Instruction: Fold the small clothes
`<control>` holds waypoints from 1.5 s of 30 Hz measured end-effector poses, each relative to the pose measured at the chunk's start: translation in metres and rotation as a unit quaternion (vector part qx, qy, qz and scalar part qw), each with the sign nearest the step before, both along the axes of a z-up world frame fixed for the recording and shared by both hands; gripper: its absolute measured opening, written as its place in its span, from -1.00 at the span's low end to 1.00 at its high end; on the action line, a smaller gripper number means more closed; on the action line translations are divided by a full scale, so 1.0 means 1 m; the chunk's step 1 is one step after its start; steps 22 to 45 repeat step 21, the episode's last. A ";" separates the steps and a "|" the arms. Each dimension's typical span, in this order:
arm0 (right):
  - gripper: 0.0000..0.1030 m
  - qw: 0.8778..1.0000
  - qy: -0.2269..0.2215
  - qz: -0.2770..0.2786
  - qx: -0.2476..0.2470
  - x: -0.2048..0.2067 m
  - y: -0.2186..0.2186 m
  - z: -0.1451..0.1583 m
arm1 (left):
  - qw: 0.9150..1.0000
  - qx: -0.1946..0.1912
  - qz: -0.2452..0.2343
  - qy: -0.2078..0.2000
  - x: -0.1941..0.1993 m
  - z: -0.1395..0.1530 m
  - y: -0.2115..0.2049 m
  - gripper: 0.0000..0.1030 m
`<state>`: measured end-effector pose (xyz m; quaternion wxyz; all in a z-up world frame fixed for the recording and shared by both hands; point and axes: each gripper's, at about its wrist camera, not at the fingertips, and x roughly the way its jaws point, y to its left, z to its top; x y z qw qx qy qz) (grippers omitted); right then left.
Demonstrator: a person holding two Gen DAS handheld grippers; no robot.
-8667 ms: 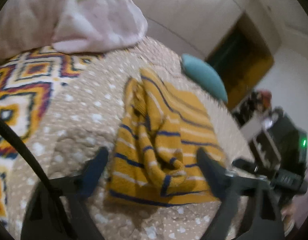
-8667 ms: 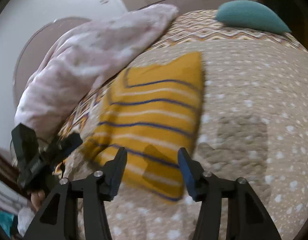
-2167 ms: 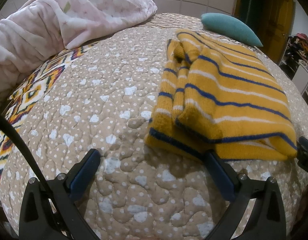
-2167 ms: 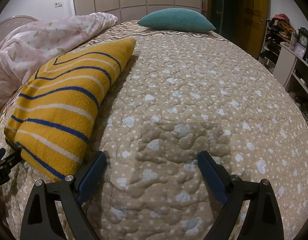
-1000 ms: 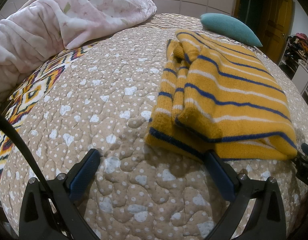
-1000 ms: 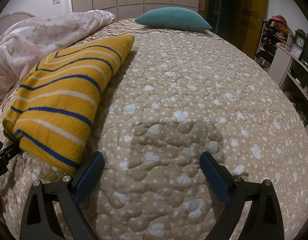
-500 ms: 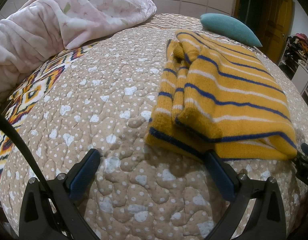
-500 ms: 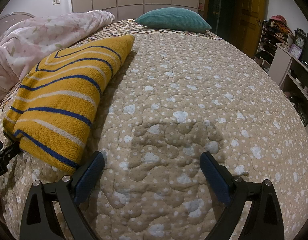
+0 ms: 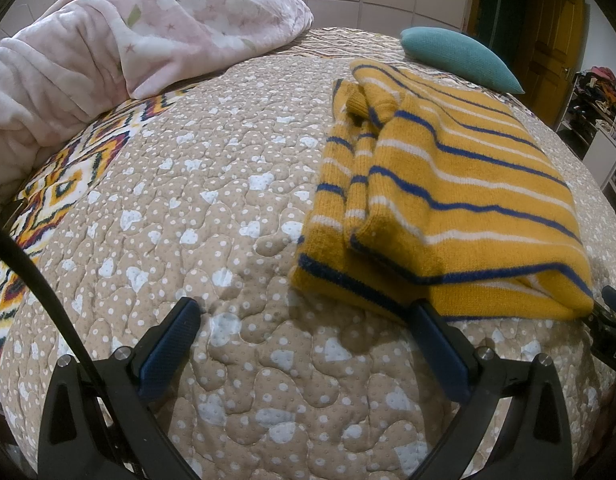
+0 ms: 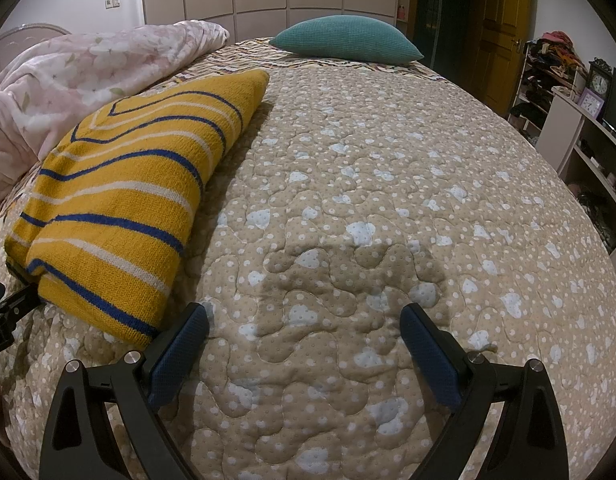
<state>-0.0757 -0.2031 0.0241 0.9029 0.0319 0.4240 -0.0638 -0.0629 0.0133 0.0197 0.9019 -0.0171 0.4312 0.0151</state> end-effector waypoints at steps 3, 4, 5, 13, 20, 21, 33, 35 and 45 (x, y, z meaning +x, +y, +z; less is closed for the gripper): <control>0.92 1.000 0.000 -0.001 0.000 0.000 0.000 0.001 | 1.000 0.000 0.000 0.000 0.000 0.000 0.000 1.00; 0.92 1.000 0.000 -0.001 0.000 0.000 0.000 0.001 | 1.000 0.000 0.000 0.000 0.000 0.000 0.000 1.00; 0.92 1.000 0.000 -0.001 0.000 0.000 0.000 0.001 | 1.000 0.000 0.000 0.000 0.000 0.000 0.000 1.00; 0.93 1.000 0.000 -0.001 0.000 0.000 0.000 0.000 | 1.000 0.000 0.000 0.000 0.000 0.000 0.000 1.00; 0.93 1.000 0.000 -0.001 0.000 0.000 0.000 0.000 | 1.000 0.001 0.001 0.000 0.000 0.000 -0.001 1.00; 0.93 1.000 0.000 -0.001 -0.001 0.000 0.001 0.000 | 1.000 0.002 0.001 0.001 -0.001 0.000 -0.002 1.00; 0.93 1.000 0.000 -0.001 -0.001 0.000 0.001 0.000 | 1.000 0.002 0.001 0.001 -0.001 0.000 -0.002 1.00; 0.93 1.000 0.000 -0.001 -0.001 0.000 0.001 0.000 | 1.000 0.002 0.001 0.001 -0.001 0.000 -0.002 1.00; 0.93 1.000 0.000 -0.001 -0.001 0.000 0.001 0.000 | 1.000 0.002 0.001 0.001 -0.001 0.000 -0.002 1.00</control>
